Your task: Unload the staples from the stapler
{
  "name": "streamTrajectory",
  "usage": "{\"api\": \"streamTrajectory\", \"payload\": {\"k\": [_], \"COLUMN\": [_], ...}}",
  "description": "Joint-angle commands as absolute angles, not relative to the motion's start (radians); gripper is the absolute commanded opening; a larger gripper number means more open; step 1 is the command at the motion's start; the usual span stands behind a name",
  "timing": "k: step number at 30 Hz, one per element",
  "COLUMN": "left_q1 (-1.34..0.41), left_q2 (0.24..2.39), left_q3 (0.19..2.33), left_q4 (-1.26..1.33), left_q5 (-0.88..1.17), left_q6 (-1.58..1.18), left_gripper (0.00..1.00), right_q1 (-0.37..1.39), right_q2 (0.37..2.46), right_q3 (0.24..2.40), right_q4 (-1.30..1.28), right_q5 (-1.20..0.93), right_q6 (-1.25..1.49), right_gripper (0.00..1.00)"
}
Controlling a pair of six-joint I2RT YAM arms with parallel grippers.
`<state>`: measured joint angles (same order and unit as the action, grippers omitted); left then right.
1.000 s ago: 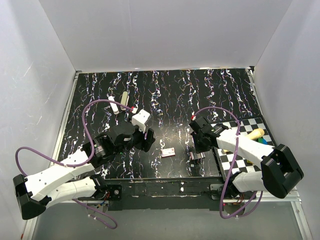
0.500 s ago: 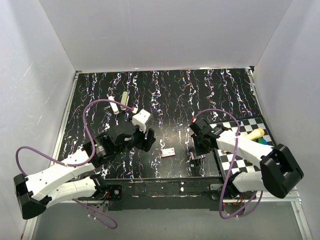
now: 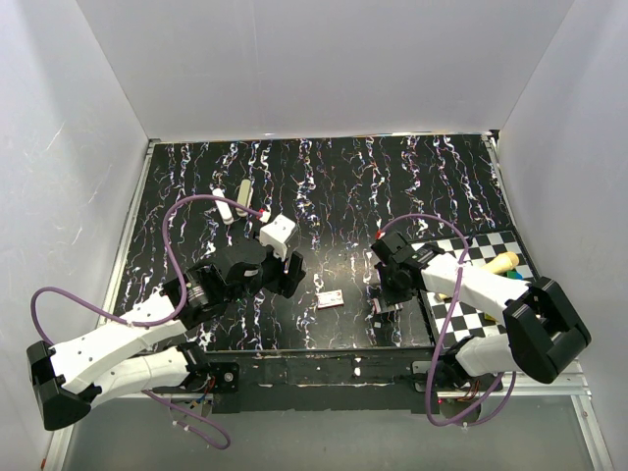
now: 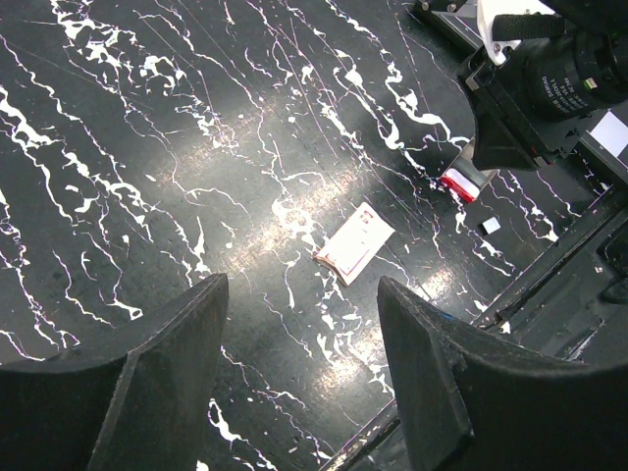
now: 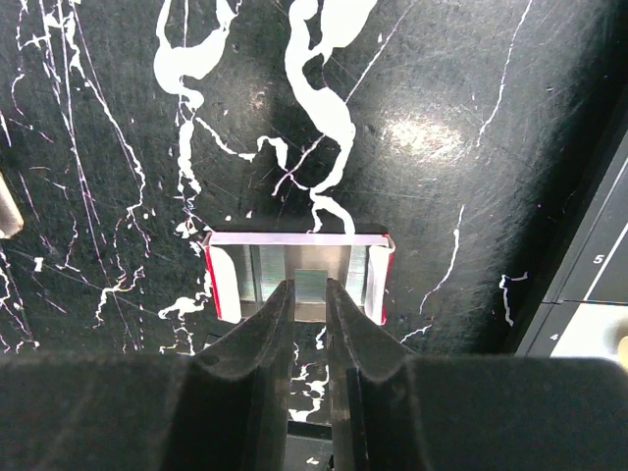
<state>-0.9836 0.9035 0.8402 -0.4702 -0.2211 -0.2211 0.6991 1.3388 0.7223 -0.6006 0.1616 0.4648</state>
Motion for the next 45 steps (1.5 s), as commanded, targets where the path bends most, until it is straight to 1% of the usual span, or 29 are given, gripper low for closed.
{"api": "streamTrajectory", "payload": {"k": [1, 11, 20, 29, 34, 37, 40, 45], "left_q1": [-0.979, -0.979, -0.979, -0.979, -0.979, -0.979, -0.979, -0.979], "left_q2": [0.894, 0.9, 0.902, 0.893, 0.882, 0.877, 0.87, 0.862], "left_q3": [0.833, 0.834, 0.833, 0.831, 0.83, 0.83, 0.828, 0.827], "left_q4": [-0.463, -0.462, -0.462, -0.462, -0.462, -0.462, -0.462, -0.468], "left_q5": [-0.227, -0.224, -0.227, -0.227, -0.229, -0.229, -0.23, -0.233], "left_q6": [-0.225, -0.225, -0.225, -0.23, -0.23, -0.23, -0.23, -0.233], "left_gripper": [0.62, 0.62, 0.62, 0.62, 0.62, 0.63, 0.63, 0.63], "right_q1": [0.689, 0.686, 0.686, 0.706, 0.742, 0.785, 0.848, 0.936], "right_q2": [1.341, 1.345, 1.278, 1.17, 1.123, 1.109, 1.114, 1.183], "right_q3": [0.742, 0.749, 0.784, 0.804, 0.769, 0.762, 0.764, 0.77], "right_q4": [-0.586, -0.583, -0.63, -0.687, -0.683, -0.689, -0.695, -0.719], "right_q5": [0.179, 0.186, 0.21, 0.088, -0.03, -0.061, -0.049, -0.005], "right_q6": [0.474, 0.476, 0.468, 0.439, 0.41, 0.382, 0.37, 0.396], "right_gripper": [0.25, 0.34, 0.36, 0.38, 0.38, 0.38, 0.38, 0.38]}}
